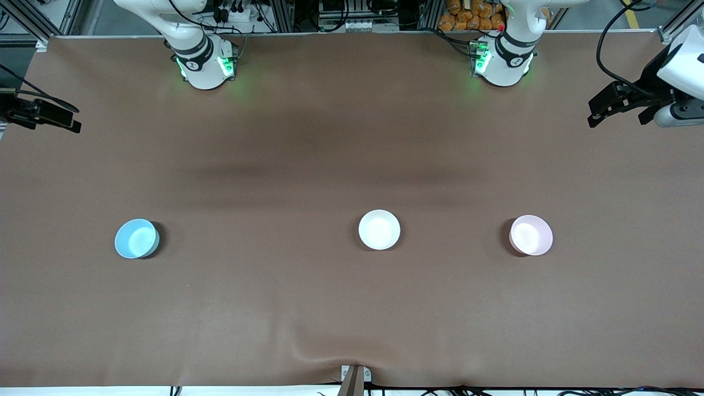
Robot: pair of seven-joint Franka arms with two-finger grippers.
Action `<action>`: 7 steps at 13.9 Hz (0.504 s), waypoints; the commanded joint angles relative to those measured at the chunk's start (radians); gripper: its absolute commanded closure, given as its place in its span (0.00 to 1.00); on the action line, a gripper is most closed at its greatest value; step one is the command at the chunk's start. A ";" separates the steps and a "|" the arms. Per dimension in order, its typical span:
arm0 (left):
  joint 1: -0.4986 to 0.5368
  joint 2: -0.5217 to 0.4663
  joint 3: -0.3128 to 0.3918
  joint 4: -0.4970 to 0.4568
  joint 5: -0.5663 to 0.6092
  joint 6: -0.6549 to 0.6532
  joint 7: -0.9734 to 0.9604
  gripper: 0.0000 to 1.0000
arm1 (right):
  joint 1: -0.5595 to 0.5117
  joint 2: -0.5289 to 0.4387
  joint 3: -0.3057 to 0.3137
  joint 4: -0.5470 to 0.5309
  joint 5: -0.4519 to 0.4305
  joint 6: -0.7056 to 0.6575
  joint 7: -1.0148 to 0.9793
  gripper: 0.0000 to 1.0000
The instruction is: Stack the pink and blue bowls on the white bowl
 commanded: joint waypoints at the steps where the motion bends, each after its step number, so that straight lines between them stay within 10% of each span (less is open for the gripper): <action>1: 0.002 0.000 0.006 0.002 -0.008 0.006 0.019 0.00 | -0.004 0.012 0.008 -0.002 -0.005 0.005 0.005 0.00; 7: 0.001 0.031 0.000 0.009 -0.013 0.015 0.023 0.00 | 0.008 0.038 0.011 -0.003 -0.003 0.051 0.008 0.00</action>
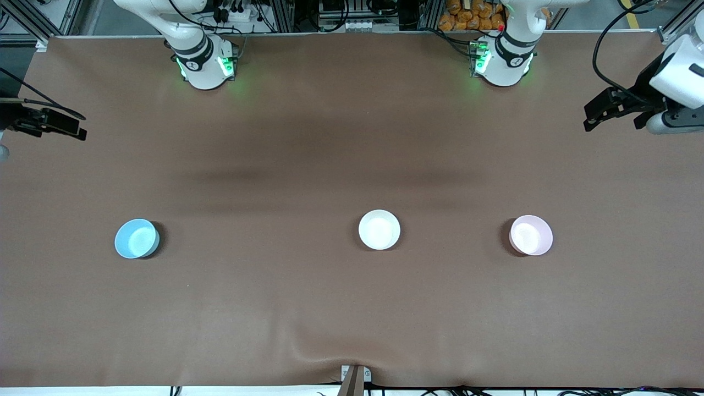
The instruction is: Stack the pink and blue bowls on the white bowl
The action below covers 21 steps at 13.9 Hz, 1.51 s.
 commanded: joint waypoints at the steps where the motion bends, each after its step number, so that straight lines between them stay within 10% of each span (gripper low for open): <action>1: 0.003 0.005 0.005 0.008 -0.011 0.008 0.016 0.00 | 0.001 0.016 0.005 0.002 0.000 0.022 0.008 0.00; 21: -0.003 -0.002 -0.016 -0.021 -0.013 0.023 0.014 0.00 | 0.073 0.177 0.005 0.002 -0.003 0.288 0.013 0.00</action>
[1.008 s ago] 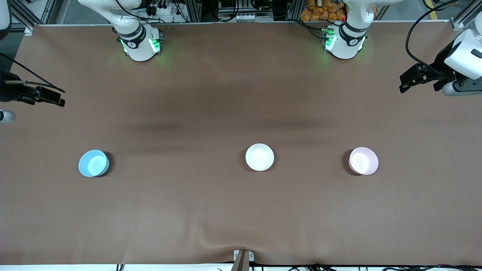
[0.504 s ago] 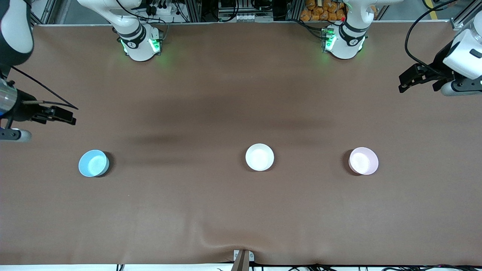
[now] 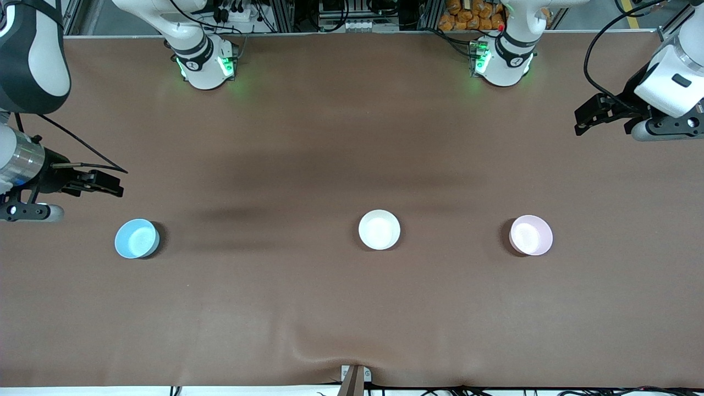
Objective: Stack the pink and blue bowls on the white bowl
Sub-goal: 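Move the open right gripper over the light blue bowl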
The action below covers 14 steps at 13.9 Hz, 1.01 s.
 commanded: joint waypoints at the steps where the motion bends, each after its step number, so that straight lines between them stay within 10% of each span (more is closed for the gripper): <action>1: 0.000 -0.009 -0.001 -0.008 -0.012 0.011 0.012 0.00 | 0.002 0.022 -0.005 0.006 -0.004 0.014 0.004 0.00; 14: 0.005 -0.003 -0.001 -0.016 -0.012 0.017 0.012 0.00 | -0.090 0.165 -0.006 0.011 0.008 0.059 0.000 0.00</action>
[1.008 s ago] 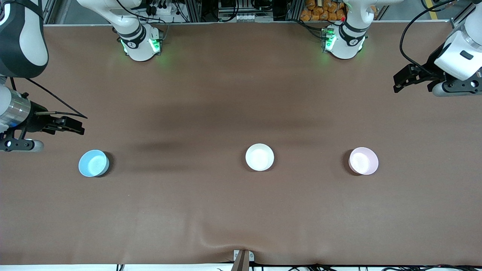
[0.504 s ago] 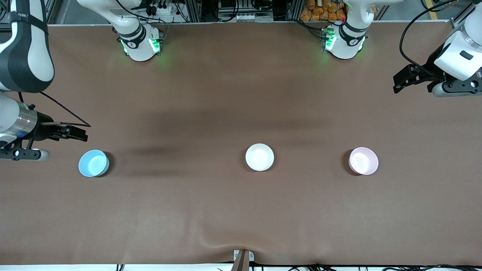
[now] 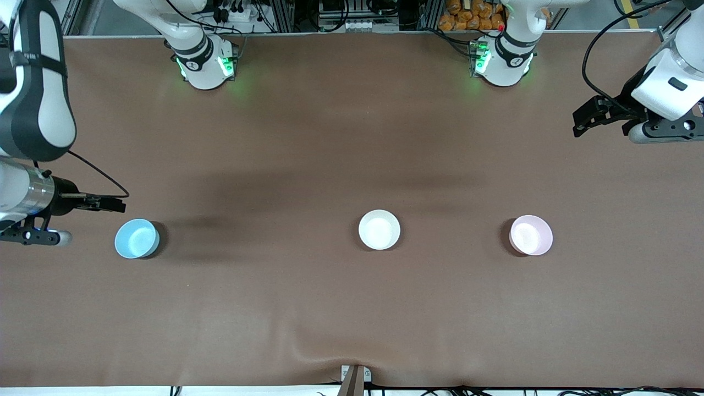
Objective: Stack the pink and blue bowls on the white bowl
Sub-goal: 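Move the open right gripper over the light blue bowl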
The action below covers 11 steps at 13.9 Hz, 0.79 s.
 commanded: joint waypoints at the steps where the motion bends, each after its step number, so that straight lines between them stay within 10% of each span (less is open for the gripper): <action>1: 0.004 -0.003 -0.001 -0.005 -0.012 0.013 0.014 0.00 | -0.016 0.020 0.008 0.018 0.008 0.015 0.000 0.00; 11: 0.004 0.000 -0.001 -0.005 -0.012 0.023 0.012 0.00 | 0.006 0.012 0.015 0.099 0.009 0.097 0.016 0.00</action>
